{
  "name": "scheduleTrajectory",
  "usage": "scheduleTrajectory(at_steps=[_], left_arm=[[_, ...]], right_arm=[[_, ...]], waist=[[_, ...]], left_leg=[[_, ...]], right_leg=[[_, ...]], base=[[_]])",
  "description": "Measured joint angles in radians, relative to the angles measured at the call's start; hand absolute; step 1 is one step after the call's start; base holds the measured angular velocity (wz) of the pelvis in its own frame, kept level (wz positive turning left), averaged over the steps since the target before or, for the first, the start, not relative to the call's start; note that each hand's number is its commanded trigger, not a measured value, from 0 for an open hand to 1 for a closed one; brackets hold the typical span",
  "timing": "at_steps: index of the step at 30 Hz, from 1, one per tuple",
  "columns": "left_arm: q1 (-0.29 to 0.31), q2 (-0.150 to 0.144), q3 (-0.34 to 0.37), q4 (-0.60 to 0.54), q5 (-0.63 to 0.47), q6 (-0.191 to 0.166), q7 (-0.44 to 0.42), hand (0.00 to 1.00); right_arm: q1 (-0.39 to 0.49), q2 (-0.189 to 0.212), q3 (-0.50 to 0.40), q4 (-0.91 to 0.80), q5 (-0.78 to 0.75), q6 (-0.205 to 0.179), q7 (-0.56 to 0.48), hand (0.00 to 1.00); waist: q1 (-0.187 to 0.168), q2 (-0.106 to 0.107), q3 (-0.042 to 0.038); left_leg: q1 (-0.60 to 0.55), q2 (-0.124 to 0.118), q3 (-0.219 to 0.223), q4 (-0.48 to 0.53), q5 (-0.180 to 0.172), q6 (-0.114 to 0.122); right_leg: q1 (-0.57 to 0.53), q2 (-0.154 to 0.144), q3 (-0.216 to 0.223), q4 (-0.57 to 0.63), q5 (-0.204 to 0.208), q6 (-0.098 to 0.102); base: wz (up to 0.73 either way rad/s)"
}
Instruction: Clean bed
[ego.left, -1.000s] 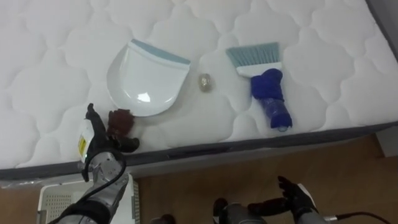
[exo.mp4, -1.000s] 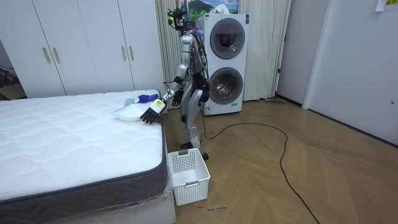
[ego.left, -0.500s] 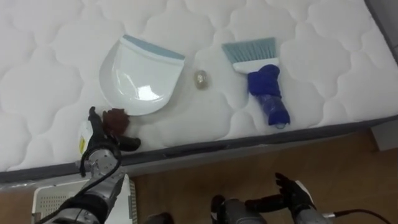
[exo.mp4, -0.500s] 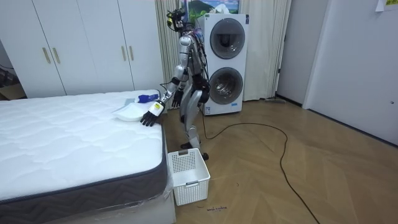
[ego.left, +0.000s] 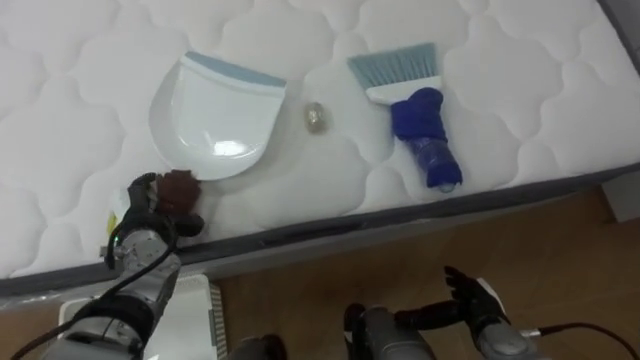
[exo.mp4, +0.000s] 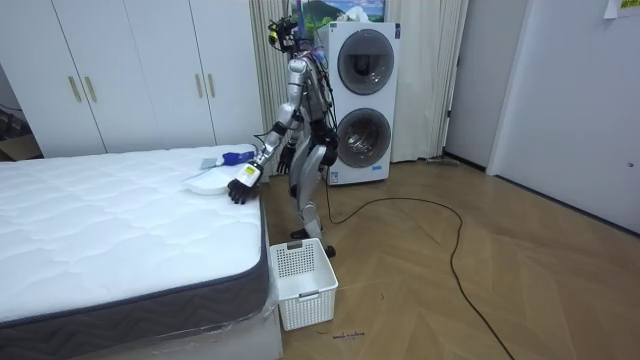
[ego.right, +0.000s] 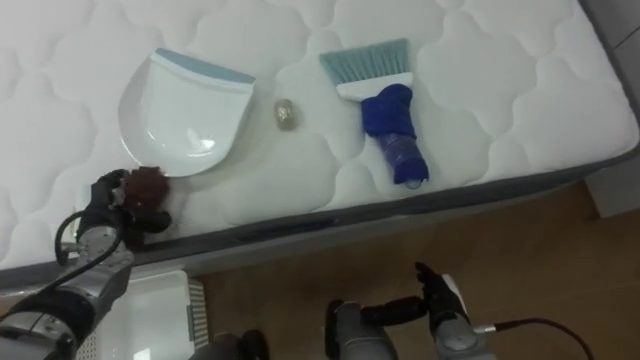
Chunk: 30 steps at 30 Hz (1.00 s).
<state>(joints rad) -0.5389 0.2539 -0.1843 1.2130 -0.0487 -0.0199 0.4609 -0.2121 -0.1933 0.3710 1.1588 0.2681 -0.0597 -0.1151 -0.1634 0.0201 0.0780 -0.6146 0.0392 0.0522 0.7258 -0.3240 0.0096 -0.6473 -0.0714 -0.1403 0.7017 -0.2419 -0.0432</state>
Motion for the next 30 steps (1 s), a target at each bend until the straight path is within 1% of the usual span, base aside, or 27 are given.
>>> scheduleTrajectory(at_steps=[1,3,4,6,8,10,12,13,15,17,21,27,28,29,30], left_arm=[[-0.005,0.004,-0.001,0.006,0.000,0.002,-0.001,1.00],[-0.018,0.015,-0.019,0.024,0.004,0.017,-0.008,1.00],[-0.021,0.015,-0.019,0.025,0.008,0.021,-0.008,1.00],[-0.036,0.021,-0.015,0.029,0.015,0.042,-0.007,1.00],[-0.040,0.029,-0.018,0.030,0.021,0.047,-0.011,1.00],[-0.040,0.030,-0.018,0.030,0.019,0.051,-0.014,1.00],[-0.040,0.020,-0.018,0.032,0.019,0.067,-0.017,1.00],[-0.040,0.017,-0.018,0.035,0.019,0.069,-0.020,1.00],[-0.039,-0.002,-0.026,0.043,0.020,0.089,-0.051,1.00],[-0.039,-0.016,-0.027,0.043,0.019,0.092,-0.060,1.00],[-0.039,-0.017,-0.024,0.045,0.022,0.108,-0.063,1.00],[-0.039,-0.019,-0.017,0.064,0.022,0.110,-0.079,1.00],[-0.039,-0.019,-0.018,0.064,0.023,0.113,-0.079,1.00],[-0.039,-0.019,-0.023,0.065,0.025,0.123,-0.080,1.00],[-0.035,-0.019,-0.026,0.067,0.056,0.127,-0.081,1.00]], right_arm=[[0.000,0.000,0.000,-0.001,0.000,0.002,-0.001,0.00],[-0.001,0.000,0.001,-0.002,0.000,0.008,-0.003,0.00],[-0.001,0.000,0.001,-0.002,0.000,0.008,-0.004,0.00],[-0.001,0.001,0.002,-0.005,0.000,0.010,-0.006,0.00],[-0.001,0.000,0.002,-0.009,0.000,0.017,-0.008,0.00],[0.000,0.000,0.002,-0.013,0.000,0.018,-0.012,0.00],[0.000,0.000,0.003,-0.016,0.000,0.018,-0.014,0.00],[0.000,0.000,0.004,-0.017,0.000,0.019,-0.014,0.00],[0.004,0.000,0.005,-0.024,-0.001,0.021,-0.016,0.00],[0.004,0.000,0.005,-0.030,-0.001,0.031,-0.017,0.00],[0.005,0.000,0.012,-0.038,0.001,0.039,-0.026,0.00],[0.005,0.003,0.022,-0.037,0.001,0.039,-0.034,0.00],[0.005,0.004,0.022,-0.037,0.001,0.039,-0.036,0.00],[0.005,0.005,0.023,-0.036,0.004,0.039,-0.036,0.00],[0.006,0.005,0.022,-0.035,0.009,0.039,-0.036,0.00]], waist=[[0.000,0.000,0.0000],[-0.001,0.000,-0.0001],[-0.001,0.000,-0.0001],[-0.001,0.000,-0.0001],[-0.002,0.000,-0.0001],[-0.002,0.000,-0.0001],[-0.005,0.000,-0.0001],[-0.007,0.000,-0.0002],[-0.011,0.001,-0.0005],[-0.012,0.001,-0.0007],[-0.017,0.001,-0.0011],[-0.022,0.002,-0.0014],[-0.023,0.002,-0.0014],[-0.024,0.002,-0.0015],[-0.023,0.003,-0.0019]], left_leg=[[0.000,0.000,0.000,0.000,0.000,0.000],[0.001,-0.001,0.001,0.000,-0.001,0.001],[0.001,-0.001,0.001,-0.001,-0.001,0.001],[0.000,-0.001,0.000,-0.002,-0.001,0.002],[0.001,-0.001,0.000,-0.004,-0.001,0.002],[0.001,-0.002,0.000,-0.006,-0.001,0.002],[0.001,-0.005,-0.001,-0.007,-0.001,0.002],[0.001,-0.006,-0.001,-0.008,-0.001,0.002],[0.001,-0.008,-0.001,-0.009,-0.001,0.003],[0.002,-0.008,-0.001,-0.009,-0.002,0.003],[0.008,-0.009,0.004,-0.009,-0.002,0.003],[0.020,-0.006,0.012,-0.008,-0.001,0.004],[0.021,-0.005,0.012,-0.008,-0.001,0.004],[0.024,-0.005,0.012,-0.009,-0.001,0.004],[0.029,-0.005,0.014,-0.012,-0.001,0.004]], right_leg=[[0.000,-0.001,0.000,0.000,0.000,0.000],[0.002,-0.001,0.000,-0.002,0.000,0.001],[0.002,-0.001,0.000,-0.003,0.000,0.001],[0.002,-0.001,0.001,-0.003,0.000,0.002],[0.002,-0.001,0.001,-0.005,0.000,0.002],[0.002,-0.003,0.000,-0.005,0.000,0.002],[0.002,-0.007,-0.003,-0.005,-0.001,0.002],[0.002,-0.008,-0.004,-0.005,-0.001,0.002],[0.003,-0.010,-0.007,-0.004,-0.002,0.005],[0.004,-0.010,-0.008,-0.005,-0.002,0.005],[0.004,-0.010,-0.001,-0.002,-0.002,0.005],[0.012,-0.010,0.001,0.000,-0.002,0.004],[0.013,-0.010,0.000,0.000,-0.002,0.004],[0.016,-0.010,0.000,0.000,-0.002,0.004],[0.020,-0.009,0.000,-0.003,-0.002,0.003]], base=[[0.00],[0.00],[0.00],[0.00],[0.00],[0.00],[0.03],[0.04],[0.02],[0.00],[-0.04],[-0.03],[0.00],[0.00],[0.00]])
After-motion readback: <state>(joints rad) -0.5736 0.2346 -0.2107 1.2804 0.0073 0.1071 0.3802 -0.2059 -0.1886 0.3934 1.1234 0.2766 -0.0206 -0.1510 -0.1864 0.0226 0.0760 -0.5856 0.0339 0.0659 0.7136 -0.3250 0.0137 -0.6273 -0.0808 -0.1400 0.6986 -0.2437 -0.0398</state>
